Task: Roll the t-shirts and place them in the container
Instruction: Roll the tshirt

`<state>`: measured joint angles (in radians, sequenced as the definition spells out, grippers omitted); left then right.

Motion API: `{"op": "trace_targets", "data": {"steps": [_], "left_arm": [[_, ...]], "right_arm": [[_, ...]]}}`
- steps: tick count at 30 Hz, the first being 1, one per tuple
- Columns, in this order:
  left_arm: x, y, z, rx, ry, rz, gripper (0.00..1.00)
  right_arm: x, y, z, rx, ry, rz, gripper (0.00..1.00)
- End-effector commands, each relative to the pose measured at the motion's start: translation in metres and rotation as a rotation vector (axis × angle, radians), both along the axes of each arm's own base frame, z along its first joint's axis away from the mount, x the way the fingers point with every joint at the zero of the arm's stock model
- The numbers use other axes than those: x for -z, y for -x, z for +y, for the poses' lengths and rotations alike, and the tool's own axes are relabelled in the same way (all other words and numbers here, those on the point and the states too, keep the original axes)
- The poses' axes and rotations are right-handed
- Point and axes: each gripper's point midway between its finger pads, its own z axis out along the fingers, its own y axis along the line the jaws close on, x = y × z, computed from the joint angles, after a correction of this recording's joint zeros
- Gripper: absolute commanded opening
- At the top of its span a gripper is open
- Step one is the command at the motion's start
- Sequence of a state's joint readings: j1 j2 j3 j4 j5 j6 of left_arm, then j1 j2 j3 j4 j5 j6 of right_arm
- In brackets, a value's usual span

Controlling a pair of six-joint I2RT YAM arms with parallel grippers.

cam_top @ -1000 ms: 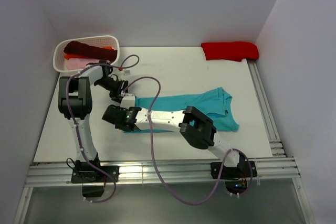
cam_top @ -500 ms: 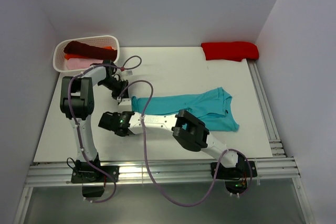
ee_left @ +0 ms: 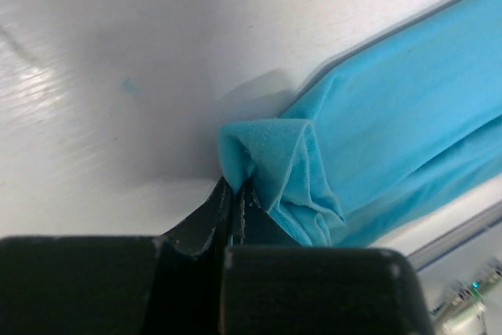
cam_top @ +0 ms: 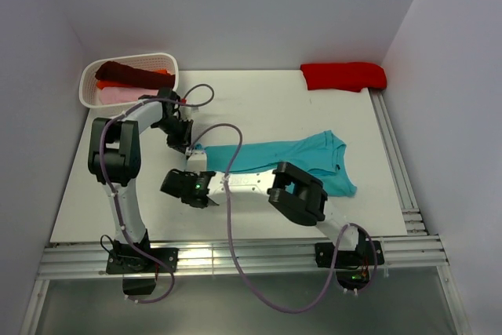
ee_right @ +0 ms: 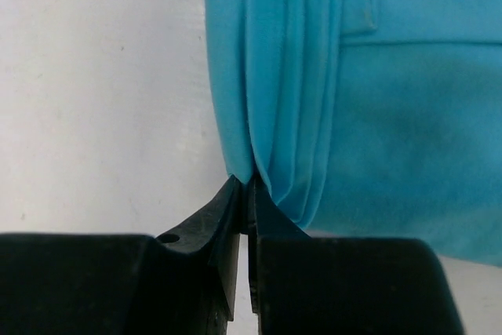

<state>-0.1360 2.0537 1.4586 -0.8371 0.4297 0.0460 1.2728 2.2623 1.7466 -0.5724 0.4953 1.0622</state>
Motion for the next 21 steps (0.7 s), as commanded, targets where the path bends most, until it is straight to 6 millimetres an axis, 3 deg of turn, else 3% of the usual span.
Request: {"op": "trace_targets", "data": {"steps": [1, 2, 3, 12, 21], "left_arm": [[-0.017, -0.021, 0.013, -0.036, -0.099, -0.130, 0.00], [-0.020, -0.023, 0.013, -0.035, -0.111, -0.143, 0.00], [-0.022, -0.023, 0.009, -0.026, -0.111, -0.148, 0.00], [-0.044, -0.033, -0.005, -0.002, -0.110, -0.193, 0.11], [-0.080, -0.045, -0.014, 0.026, -0.062, -0.273, 0.48]], "right_arm": [[-0.003, 0.022, 0.013, -0.060, -0.209, 0.079, 0.09], [0.002, 0.022, 0.013, -0.049, -0.277, 0.081, 0.09], [-0.014, 0.022, 0.015, -0.049, -0.344, 0.076, 0.08], [-0.058, 0.008, 0.008, -0.004, -0.757, 0.100, 0.06], [-0.077, -0.008, 0.003, 0.052, -0.980, 0.144, 0.04]]}}
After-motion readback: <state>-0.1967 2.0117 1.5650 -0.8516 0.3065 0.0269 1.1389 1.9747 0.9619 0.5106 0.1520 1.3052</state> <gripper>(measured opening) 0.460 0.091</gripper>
